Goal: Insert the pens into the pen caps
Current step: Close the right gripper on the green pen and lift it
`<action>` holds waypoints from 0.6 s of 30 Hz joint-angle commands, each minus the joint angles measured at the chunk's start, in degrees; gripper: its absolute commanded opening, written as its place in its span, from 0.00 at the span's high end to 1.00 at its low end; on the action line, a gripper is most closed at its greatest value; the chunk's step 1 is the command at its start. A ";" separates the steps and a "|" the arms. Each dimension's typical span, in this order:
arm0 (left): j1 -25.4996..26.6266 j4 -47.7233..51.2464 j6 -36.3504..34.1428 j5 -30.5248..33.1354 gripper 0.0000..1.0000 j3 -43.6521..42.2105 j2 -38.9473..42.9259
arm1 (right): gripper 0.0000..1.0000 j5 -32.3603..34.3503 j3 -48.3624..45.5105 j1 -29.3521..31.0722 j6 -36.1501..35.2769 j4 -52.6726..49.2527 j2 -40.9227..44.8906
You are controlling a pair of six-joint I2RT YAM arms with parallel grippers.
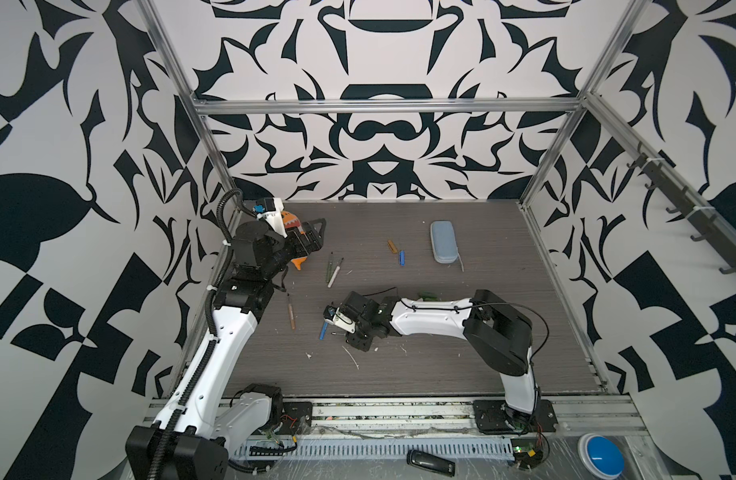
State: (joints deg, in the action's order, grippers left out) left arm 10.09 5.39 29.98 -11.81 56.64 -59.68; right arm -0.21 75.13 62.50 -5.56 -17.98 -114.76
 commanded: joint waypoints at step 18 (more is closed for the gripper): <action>0.08 -1.08 1.05 -1.53 0.01 -0.47 0.43 | 0.83 4.32 2.44 -6.66 30.31 -11.74 0.06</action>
State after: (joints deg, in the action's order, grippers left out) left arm 10.09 5.37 30.37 -12.38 56.64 -59.68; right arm 4.14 76.55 55.79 18.48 -23.20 -114.76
